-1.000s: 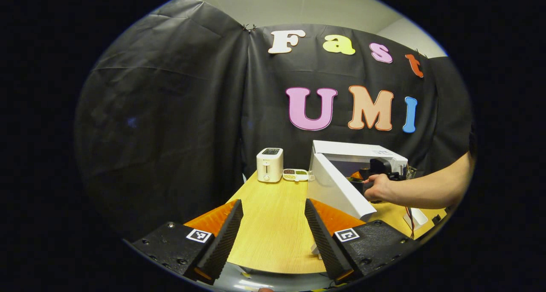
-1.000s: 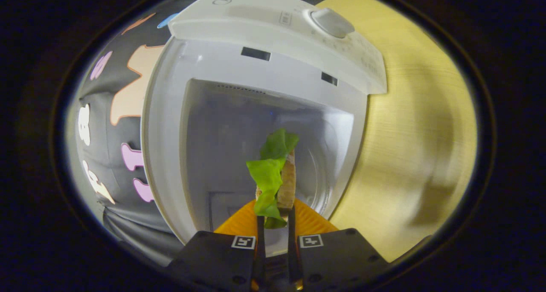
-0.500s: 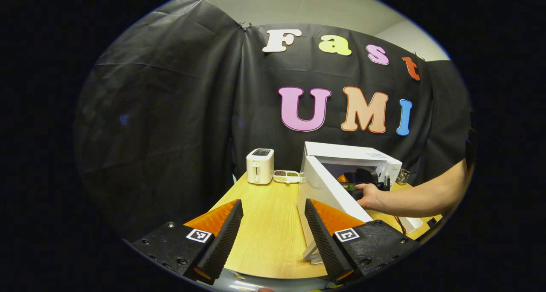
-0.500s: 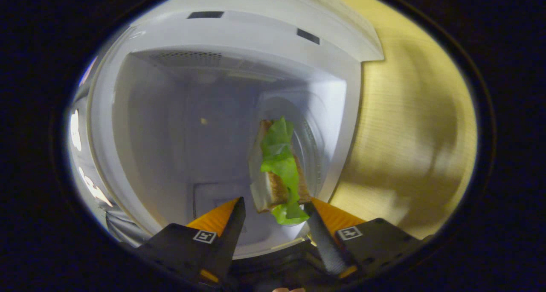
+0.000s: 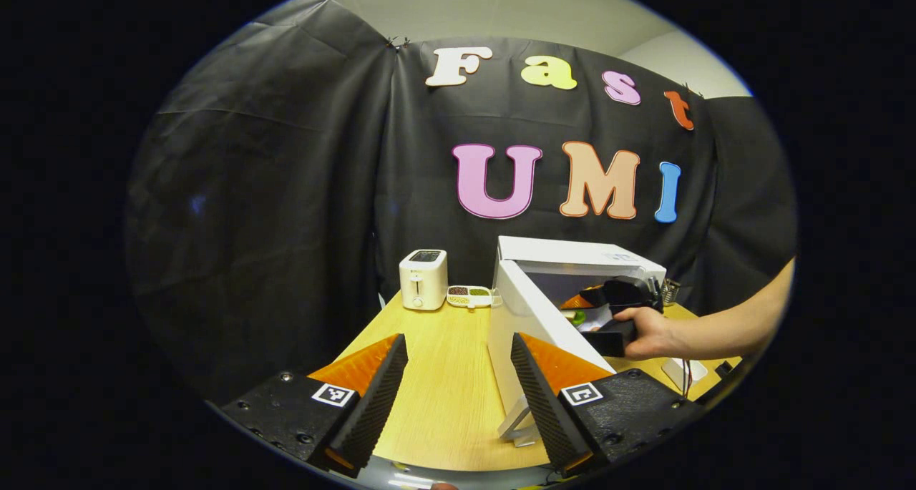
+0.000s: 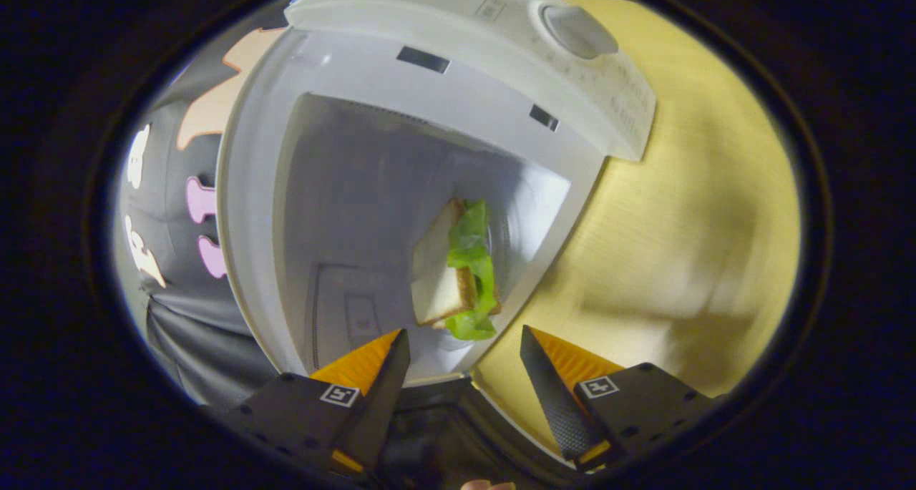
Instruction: Open the microwave oven with the left hand, put the food in, and close the microwave oven.
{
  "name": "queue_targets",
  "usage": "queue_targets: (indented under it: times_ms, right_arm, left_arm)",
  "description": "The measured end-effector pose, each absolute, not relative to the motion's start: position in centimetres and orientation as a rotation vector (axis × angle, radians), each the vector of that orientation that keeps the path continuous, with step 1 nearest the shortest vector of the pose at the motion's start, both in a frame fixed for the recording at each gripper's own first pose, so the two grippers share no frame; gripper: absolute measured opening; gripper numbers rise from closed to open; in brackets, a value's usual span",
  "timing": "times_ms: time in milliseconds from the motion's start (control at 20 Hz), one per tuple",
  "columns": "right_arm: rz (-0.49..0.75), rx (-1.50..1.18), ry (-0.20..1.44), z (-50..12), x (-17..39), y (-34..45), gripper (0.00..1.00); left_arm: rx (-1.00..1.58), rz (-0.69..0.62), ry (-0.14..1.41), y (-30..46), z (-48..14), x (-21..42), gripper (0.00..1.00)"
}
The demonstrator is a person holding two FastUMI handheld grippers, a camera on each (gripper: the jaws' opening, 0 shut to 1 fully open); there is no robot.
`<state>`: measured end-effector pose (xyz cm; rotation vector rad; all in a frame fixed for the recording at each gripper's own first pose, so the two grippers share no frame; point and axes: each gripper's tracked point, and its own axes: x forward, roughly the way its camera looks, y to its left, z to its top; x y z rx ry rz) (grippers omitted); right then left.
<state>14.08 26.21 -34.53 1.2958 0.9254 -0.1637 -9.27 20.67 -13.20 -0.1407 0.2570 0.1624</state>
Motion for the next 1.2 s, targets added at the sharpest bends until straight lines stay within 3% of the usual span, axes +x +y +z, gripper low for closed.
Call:
queue_targets:
  times_ms: [200, 250, 300, 500, 550, 850, 900, 950, 1000, 1050, 1100, 1200]
  right_arm:
    - [-0.124, 1.085, 0.849, -34.7, 11.1, 21.4, 0.95]
    - [-0.098, 1.013, 0.810, -34.2, 10.6, 20.0, 0.83]
    - [-0.061, 0.937, 0.775, -33.2, 10.1, 18.9, 0.87]
    - [0.083, 0.675, 0.658, -28.8, 8.2, 15.1, 0.87]
    - [0.117, 0.617, 0.621, -27.4, 7.9, 14.1, 0.98]
    - [0.229, 0.265, 0.398, -19.5, 6.4, 8.3, 0.99]
    - [0.227, 0.230, 0.366, -18.1, 6.0, 7.2, 1.00]
    - [0.226, 0.202, 0.328, -16.5, 6.1, 6.3, 0.99]
    - [0.228, 0.180, 0.297, -15.2, 6.2, 5.9, 0.90]
    - [0.230, 0.161, 0.277, -14.3, 6.2, 5.4, 0.90]
    - [0.231, 0.146, 0.256, -13.4, 6.2, 5.0, 0.91]
    - [0.222, 0.118, 0.203, -11.2, 6.2, 4.0, 0.91]
  left_arm:
    - [-0.117, 0.175, 0.276, 20.5, -14.1, -9.9, 0.89]
    - [-0.119, 0.188, 0.278, 20.7, -14.2, -10.0, 0.89]
    - [-0.122, 0.207, 0.289, 20.8, -14.4, -10.0, 0.89]
    - [-0.165, 0.215, 0.337, 20.4, -15.9, -10.5, 0.90]
    - [-0.164, 0.232, 0.352, 20.7, -16.5, -10.6, 0.90]
    - [-0.157, 0.283, 0.427, 21.0, -19.4, -11.1, 0.88]
    - [-0.145, 0.309, 0.451, 21.4, -20.0, -11.1, 0.81]
    - [-0.143, 0.330, 0.485, 21.8, -20.7, -11.1, 0.56]
    - [-0.148, 0.345, 0.507, 21.7, -21.3, -11.3, 0.31]
    - [-0.153, 0.375, 0.536, 22.1, -22.2, -11.4, 0.06]
    - [-0.169, 0.384, 0.555, 21.9, -22.9, -11.5, 0.01]
    - [-0.182, 0.358, 0.589, 20.8, -24.4, -11.2, 0.01]
